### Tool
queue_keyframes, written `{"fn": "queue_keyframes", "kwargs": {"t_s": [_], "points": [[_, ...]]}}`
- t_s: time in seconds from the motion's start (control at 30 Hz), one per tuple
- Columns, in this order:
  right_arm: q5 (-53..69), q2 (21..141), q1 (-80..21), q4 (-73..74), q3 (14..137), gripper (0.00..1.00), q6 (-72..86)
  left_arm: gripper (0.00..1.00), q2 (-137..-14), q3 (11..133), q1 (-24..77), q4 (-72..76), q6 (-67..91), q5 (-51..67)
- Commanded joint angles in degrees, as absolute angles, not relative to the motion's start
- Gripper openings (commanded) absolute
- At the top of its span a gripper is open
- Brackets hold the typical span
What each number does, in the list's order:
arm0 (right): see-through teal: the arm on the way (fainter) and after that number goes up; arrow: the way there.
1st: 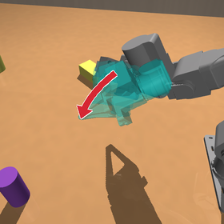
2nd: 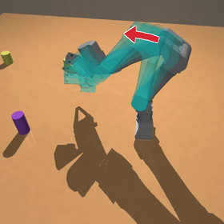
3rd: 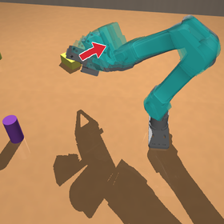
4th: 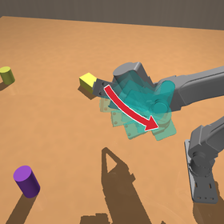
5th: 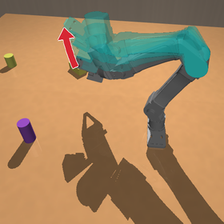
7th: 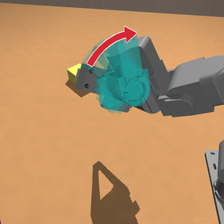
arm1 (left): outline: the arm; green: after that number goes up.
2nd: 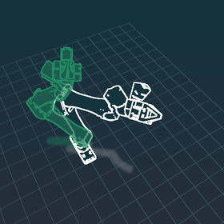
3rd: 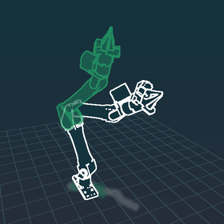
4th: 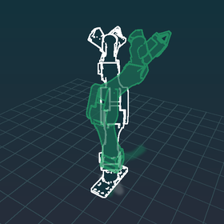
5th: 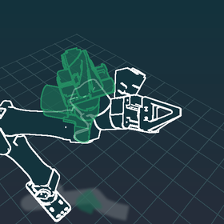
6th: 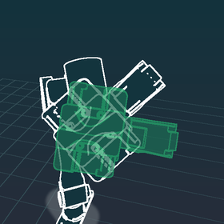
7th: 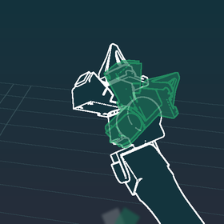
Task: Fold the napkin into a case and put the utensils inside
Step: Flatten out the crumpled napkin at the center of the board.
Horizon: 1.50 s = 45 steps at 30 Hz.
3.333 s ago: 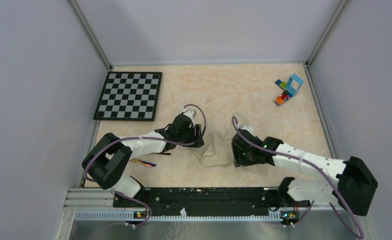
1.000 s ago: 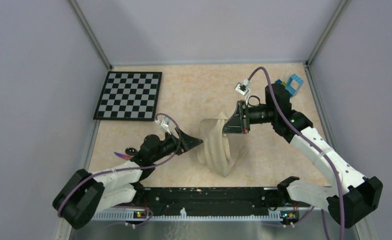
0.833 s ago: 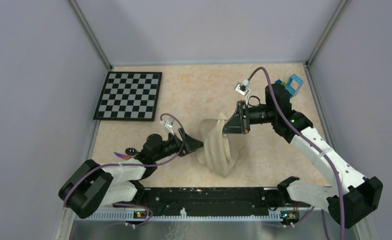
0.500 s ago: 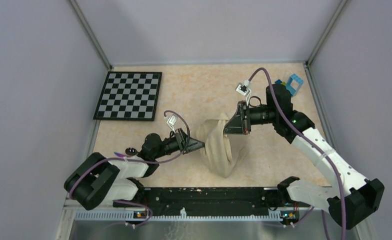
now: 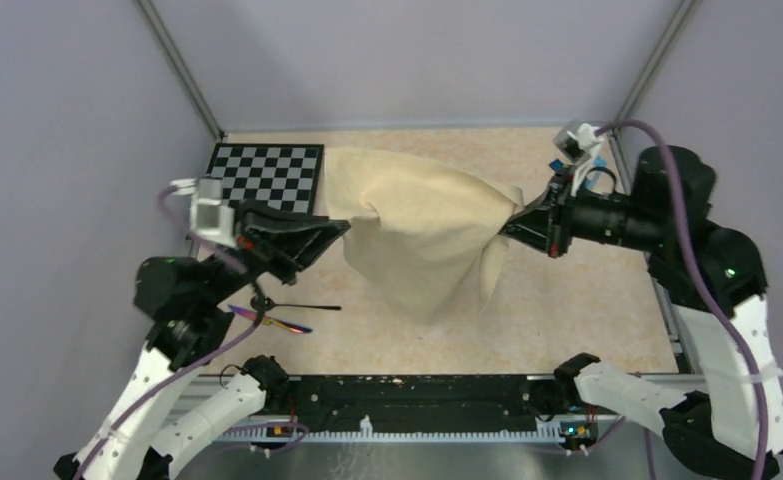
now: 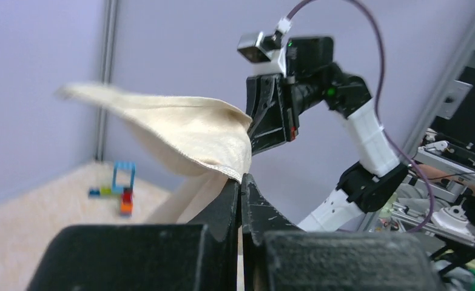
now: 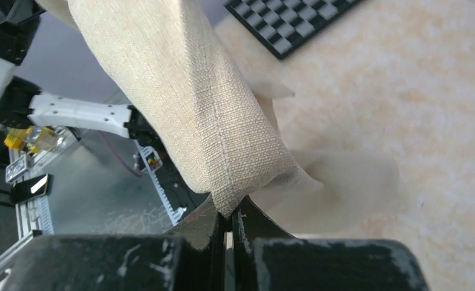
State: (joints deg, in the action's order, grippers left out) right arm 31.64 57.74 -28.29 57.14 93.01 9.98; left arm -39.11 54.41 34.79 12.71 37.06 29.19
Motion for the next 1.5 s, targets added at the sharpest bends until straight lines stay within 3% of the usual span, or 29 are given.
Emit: {"fn": "queue_keyframes", "kwargs": {"t_s": [0.0,0.07,0.13,0.23,0.4,0.5,0.6,0.63,0.7,0.77,0.83,0.93,1.03,1.1,1.17,1.3,1.47], "points": [[41.5,54.4,-28.8,59.9,102.8,0.00,6.6,0.00,-37.2,61.9,35.0,1.0,29.4,34.8],[46.7,52.2,-28.8,52.2,102.0,0.00,8.3,0.00,-37.1,64.2,35.0,1.7,30.1,36.1],[43.8,50.2,-28.8,46.4,99.4,0.00,9.3,0.00,-37.1,65.6,35.1,1.6,29.9,34.9],[27.7,50.1,-28.8,44.3,95.7,0.00,8.9,0.00,-38.1,66.7,35.0,-0.7,27.9,28.7],[3.6,57.9,-27.9,40.8,88.0,0.00,6.8,0.00,-46.6,68.2,35.0,-12.9,29.5,0.8],[14.5,66.3,-19.5,31.8,81.7,0.00,5.6,0.00,-54.8,67.8,34.5,-15.6,27.7,-12.4],[35.4,83.5,-7.9,29.7,80.8,0.00,8.6,0.00,-65.2,67.5,30.4,-15.1,27.4,-13.9],[34.8,90.8,-5.9,34.9,87.0,0.04,8.9,0.00,-69.0,66.9,28.4,-14.0,26.9,-12.9],[32.9,107.5,-4.2,46.8,99.7,0.48,6.6,0.00,-77.2,65.9,24.9,-11.9,26.5,-10.7],[22.6,113.2,-5.3,51.8,106.7,0.57,4.4,0.00,-85.2,68.8,22.0,-13.2,26.1,-8.6],[9.5,113.4,-6.3,53.4,108.7,0.64,4.9,0.10,-90.4,71.5,21.3,-13.3,23.4,-8.6],[1.4,108.0,-9.6,51.1,104.6,0.74,5.5,0.49,-93.0,74.6,21.3,-13.7,21.2,-5.5],[5.3,100.7,-12.7,44.8,95.2,0.77,7.2,0.82,-91.0,73.8,21.3,-15.1,21.4,-1.6],[10.4,96.0,-12.9,37.1,86.4,0.77,10.7,0.93,-88.4,71.1,21.3,-15.7,22.9,4.2],[11.8,92.7,-12.9,28.8,79.7,0.77,14.3,0.99,-83.9,66.7,22.1,-14.1,24.6,9.5],[17.4,91.0,-12.7,13.3,71.8,0.78,22.9,0.99,-77.2,55.4,25.3,-5.3,30.6,24.2],[17.4,95.1,-9.7,-1.6,67.3,0.76,36.3,0.97,-75.6,47.3,37.1,6.2,37.4,25.1]]}}
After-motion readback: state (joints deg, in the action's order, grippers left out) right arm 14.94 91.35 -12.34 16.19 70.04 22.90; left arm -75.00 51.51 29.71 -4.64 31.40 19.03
